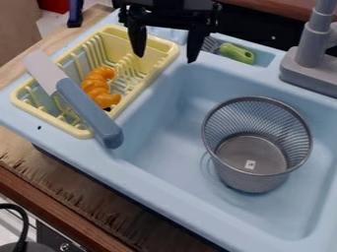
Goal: Move the knife from the yellow basket to the sink
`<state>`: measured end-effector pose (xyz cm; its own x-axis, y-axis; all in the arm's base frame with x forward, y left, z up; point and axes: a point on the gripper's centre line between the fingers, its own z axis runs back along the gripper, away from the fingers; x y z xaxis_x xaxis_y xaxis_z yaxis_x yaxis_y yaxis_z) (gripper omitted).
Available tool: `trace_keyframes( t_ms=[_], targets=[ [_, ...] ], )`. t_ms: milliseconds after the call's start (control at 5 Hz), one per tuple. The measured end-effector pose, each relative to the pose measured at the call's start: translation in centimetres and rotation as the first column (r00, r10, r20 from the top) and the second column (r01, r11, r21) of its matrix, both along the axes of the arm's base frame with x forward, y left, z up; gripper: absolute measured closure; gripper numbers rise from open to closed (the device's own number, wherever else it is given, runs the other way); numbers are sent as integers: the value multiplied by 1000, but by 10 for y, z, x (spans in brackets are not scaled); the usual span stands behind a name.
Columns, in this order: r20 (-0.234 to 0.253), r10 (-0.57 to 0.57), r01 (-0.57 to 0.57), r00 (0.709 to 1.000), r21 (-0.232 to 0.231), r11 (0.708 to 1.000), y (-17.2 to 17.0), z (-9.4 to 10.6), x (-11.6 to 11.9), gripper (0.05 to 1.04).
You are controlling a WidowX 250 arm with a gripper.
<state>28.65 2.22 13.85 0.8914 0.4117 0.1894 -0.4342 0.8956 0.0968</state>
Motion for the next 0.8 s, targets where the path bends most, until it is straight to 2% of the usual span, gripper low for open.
trace_keyframes(
  t_ms=[200,400,800],
  targets=[
    [-31,1,-1,1000,-4,1000,-1,-8,-4,84],
    [-41,21,-22,999,-9,1000,5,-11,-12,84],
    [28,171,-171,985,-2,985,31,6,-28,84]
  ],
)
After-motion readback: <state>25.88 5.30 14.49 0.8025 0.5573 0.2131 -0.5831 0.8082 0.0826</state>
